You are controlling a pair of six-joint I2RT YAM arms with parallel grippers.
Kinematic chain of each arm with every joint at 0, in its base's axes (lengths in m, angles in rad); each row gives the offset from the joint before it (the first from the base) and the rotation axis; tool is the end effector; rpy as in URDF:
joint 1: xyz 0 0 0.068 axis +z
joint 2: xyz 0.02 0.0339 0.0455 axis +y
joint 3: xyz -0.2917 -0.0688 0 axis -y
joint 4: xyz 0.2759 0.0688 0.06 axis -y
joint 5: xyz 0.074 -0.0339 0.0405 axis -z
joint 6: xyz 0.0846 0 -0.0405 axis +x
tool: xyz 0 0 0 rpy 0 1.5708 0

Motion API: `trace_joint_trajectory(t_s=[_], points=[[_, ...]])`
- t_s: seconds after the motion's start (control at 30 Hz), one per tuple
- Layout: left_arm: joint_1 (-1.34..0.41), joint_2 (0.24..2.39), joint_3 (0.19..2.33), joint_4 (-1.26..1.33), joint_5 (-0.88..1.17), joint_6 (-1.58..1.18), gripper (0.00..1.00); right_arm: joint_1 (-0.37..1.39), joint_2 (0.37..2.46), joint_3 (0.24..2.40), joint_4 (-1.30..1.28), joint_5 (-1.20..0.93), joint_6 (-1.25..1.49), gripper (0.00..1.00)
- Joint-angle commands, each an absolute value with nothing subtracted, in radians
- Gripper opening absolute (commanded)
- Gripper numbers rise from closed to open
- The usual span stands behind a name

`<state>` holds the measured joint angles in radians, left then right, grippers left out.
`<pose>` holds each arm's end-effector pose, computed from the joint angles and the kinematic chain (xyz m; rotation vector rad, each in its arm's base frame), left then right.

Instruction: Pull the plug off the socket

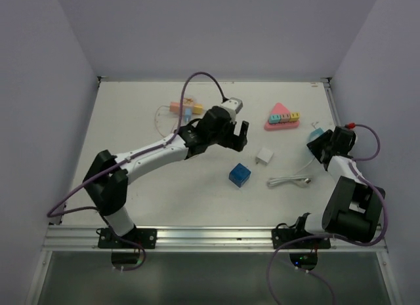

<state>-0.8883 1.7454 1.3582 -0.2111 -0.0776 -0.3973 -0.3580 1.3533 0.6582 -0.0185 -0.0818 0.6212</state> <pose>0.3076 -0.3681 0.2630 0.5000 2.1848 -0.6404 0.3087 -0.1081 0.1641 1.0400 2.0427 0.2304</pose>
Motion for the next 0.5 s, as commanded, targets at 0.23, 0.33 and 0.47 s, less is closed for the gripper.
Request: trace_joint_trajectory(t_s=[0.23, 0.33, 0.47], points=[[-0.602, 1.396, 1.192, -0.356, -0.035, -0.462, 1.00, -0.417, 1.342, 0.790, -0.256, -0.077, 0.666, 0.93], [-0.526, 1.344, 1.149, -0.388, -0.015, -0.463, 1.00, -0.419, 1.307, 0.834, -0.331, -0.028, 0.666, 0.99], [-0.471, 1.289, 1.123, -0.439, -0.015, -0.436, 0.99, -0.417, 1.263, 0.865, -0.393, 0.023, 0.670, 0.99]])
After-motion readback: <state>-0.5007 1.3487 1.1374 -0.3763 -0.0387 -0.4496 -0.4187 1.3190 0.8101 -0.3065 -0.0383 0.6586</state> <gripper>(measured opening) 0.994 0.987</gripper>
